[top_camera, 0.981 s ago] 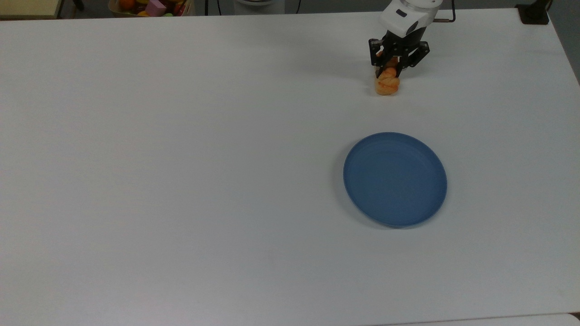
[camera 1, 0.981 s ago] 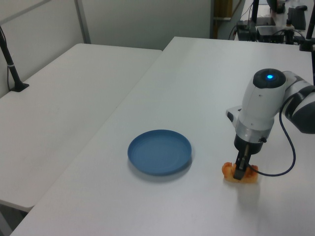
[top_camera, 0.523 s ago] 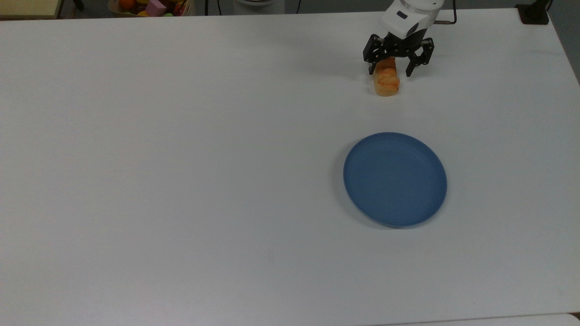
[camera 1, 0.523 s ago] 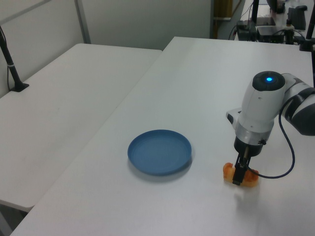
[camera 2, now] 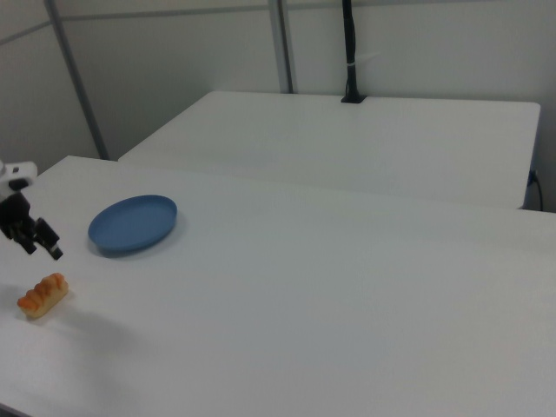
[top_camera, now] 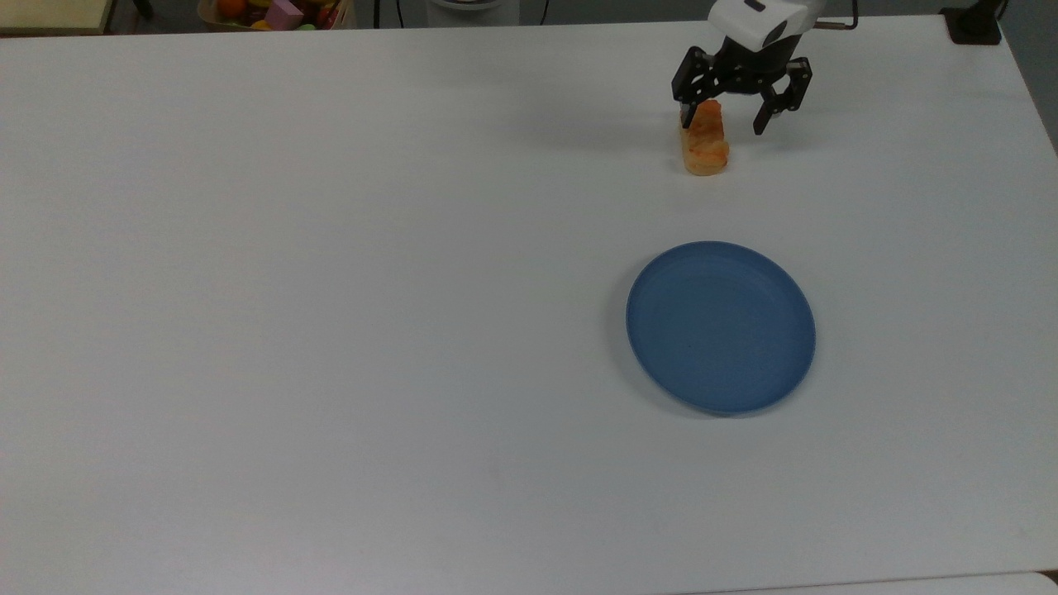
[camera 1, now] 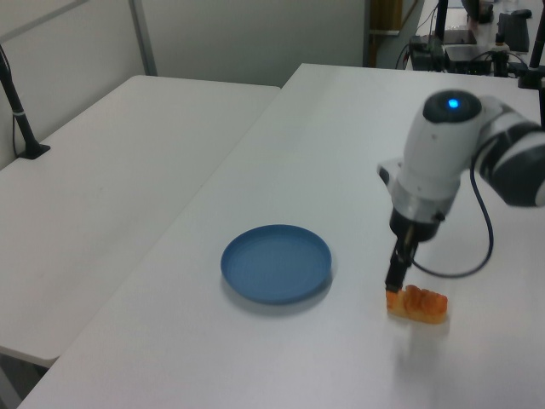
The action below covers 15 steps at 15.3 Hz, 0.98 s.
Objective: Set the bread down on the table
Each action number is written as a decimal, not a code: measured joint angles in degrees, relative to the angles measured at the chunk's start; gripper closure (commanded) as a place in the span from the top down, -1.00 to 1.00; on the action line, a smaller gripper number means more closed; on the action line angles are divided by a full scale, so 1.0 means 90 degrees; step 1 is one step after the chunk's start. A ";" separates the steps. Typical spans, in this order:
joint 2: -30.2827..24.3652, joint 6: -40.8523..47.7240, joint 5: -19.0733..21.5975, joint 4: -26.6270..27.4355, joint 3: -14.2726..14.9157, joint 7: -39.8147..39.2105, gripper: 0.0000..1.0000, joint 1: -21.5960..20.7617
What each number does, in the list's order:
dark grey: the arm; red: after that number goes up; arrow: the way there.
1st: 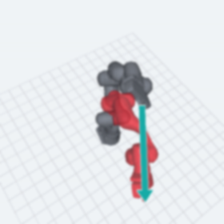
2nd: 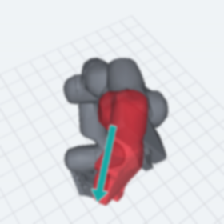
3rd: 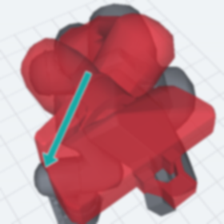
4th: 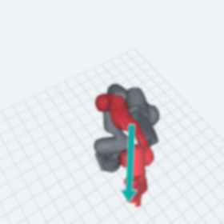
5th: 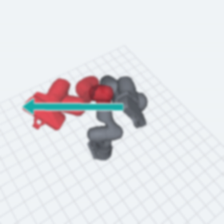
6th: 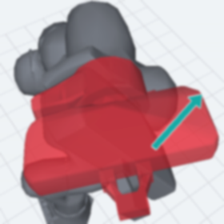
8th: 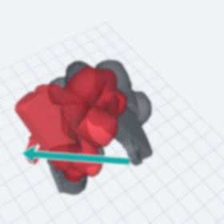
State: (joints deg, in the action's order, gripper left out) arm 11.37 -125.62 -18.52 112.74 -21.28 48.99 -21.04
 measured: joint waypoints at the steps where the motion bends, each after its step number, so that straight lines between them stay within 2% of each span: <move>1: -0.0061 0.0214 0.0000 -0.0186 0.0005 -0.0168 1.00 0.0082; 4: -0.0220 0.0854 0.0123 -0.0772 0.0040 -0.0860 1.00 0.0460; 6: -0.0280 0.1217 0.0316 -0.1194 0.0178 -0.1463 1.00 0.0699; 8: -0.0392 0.1526 0.0510 -0.1603 0.0606 -0.2184 1.00 0.0818; 12: -0.0757 0.1946 0.0955 -0.1812 0.1383 -0.3287 1.00 0.0907; 15: -0.1101 0.2413 0.1383 -0.1824 0.1673 -0.4220 1.00 0.1331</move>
State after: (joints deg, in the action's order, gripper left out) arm 1.46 -103.90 -6.07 96.32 -6.22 11.01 -9.06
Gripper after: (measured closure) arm 0.000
